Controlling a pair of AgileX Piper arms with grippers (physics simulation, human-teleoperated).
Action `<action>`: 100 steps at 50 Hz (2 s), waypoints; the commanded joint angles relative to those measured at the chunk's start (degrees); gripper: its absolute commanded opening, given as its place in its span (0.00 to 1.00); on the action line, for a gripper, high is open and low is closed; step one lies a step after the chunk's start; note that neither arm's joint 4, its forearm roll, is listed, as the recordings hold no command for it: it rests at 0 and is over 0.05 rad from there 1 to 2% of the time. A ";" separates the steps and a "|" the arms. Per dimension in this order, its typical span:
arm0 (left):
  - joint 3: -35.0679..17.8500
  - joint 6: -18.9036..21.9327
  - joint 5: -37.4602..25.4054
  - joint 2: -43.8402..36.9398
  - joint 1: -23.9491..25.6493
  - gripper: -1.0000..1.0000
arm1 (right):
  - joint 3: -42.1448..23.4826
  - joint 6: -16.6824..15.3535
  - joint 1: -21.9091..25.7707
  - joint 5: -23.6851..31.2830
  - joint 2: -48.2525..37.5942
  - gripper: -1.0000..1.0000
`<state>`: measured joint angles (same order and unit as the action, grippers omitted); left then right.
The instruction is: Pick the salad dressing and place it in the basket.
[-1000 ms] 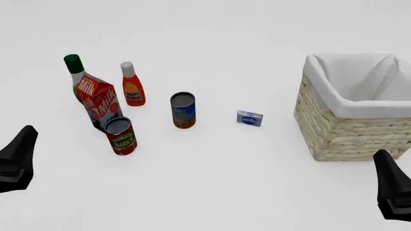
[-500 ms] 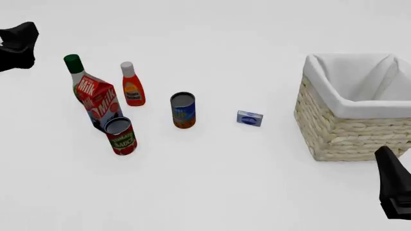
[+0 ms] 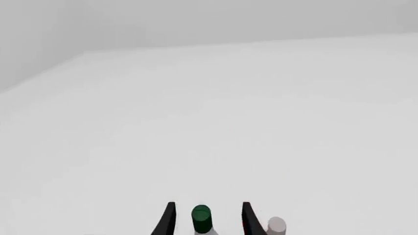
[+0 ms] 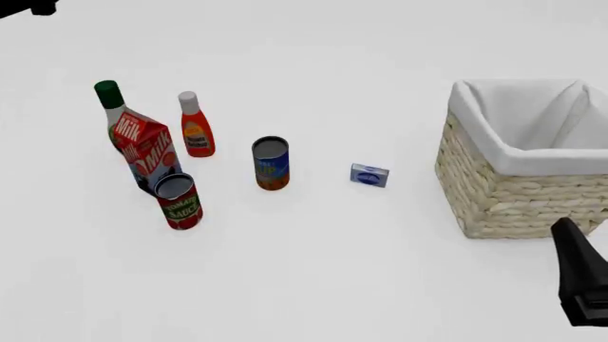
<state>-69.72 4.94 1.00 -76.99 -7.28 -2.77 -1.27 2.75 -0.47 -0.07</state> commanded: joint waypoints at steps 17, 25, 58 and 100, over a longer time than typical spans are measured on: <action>-20.01 -3.52 -5.42 -22.88 -3.27 1.00 | 0.79 0.65 1.53 -0.58 -0.12 1.00; -23.39 -5.47 -7.20 -26.72 -3.00 1.00 | 1.63 0.79 1.46 -1.08 0.05 1.00; -22.05 -6.18 -5.57 -34.97 -3.47 1.00 | 1.12 1.05 2.09 -0.63 0.04 1.00; -22.18 -6.35 -3.72 -41.05 -3.15 1.00 | 1.98 1.14 2.12 -0.91 0.06 1.00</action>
<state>-91.54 -1.47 -3.20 -116.38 -10.19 -1.21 -0.20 4.92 -1.22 -0.02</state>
